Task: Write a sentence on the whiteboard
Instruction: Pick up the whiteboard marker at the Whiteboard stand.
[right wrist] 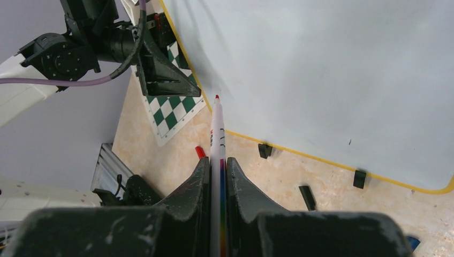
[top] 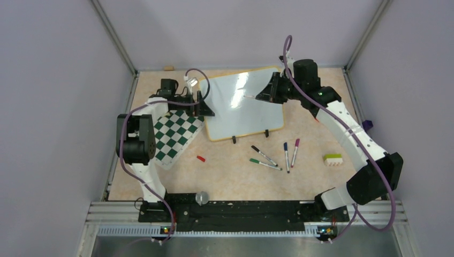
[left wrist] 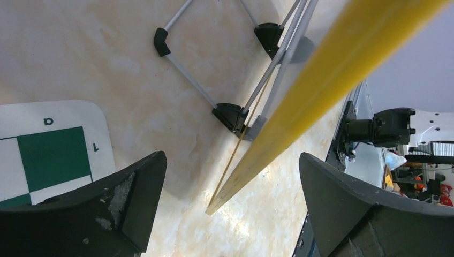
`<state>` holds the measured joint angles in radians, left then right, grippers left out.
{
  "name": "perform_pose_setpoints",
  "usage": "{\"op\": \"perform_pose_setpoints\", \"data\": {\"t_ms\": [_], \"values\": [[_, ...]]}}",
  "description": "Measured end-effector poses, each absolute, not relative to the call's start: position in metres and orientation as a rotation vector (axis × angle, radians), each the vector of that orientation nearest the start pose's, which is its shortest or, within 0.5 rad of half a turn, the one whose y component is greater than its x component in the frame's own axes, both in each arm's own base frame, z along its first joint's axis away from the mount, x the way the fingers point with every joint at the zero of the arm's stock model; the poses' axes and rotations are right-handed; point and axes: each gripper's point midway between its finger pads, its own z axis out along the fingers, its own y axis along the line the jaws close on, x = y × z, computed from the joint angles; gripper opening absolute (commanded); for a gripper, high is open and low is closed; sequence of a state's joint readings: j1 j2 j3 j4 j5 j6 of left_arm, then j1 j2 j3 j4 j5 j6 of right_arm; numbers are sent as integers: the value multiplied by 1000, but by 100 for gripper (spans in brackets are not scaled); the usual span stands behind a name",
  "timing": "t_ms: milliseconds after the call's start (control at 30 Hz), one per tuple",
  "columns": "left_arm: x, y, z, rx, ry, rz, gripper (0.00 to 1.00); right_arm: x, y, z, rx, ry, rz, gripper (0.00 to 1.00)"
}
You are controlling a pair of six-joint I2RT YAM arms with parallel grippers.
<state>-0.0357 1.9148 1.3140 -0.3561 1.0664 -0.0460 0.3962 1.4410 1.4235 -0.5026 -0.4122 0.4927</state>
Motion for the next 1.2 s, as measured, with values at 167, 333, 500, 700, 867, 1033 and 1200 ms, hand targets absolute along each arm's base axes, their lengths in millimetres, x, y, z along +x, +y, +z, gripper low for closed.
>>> {"op": "perform_pose_setpoints", "data": {"t_ms": [167,333,500,700,867,1033,1200], "values": [[401,-170,119,414,2237,-1324,93,344,240,286,-158,2187,954,0],[404,-169,118,379,2248,-1316,78,344,240,286,-160,2187,953,0],[405,-170,120,365,2244,-1329,72,344,240,286,-162,2186,952,0],[401,-173,124,389,2222,-1369,74,345,240,287,-162,2183,952,0],[395,-176,127,420,2204,-1413,79,346,240,288,-163,2177,953,0],[390,-177,128,445,2194,-1436,81,346,240,288,-164,2176,953,0],[391,-175,128,458,2186,-1429,98,346,240,288,-173,2174,949,0]]}}
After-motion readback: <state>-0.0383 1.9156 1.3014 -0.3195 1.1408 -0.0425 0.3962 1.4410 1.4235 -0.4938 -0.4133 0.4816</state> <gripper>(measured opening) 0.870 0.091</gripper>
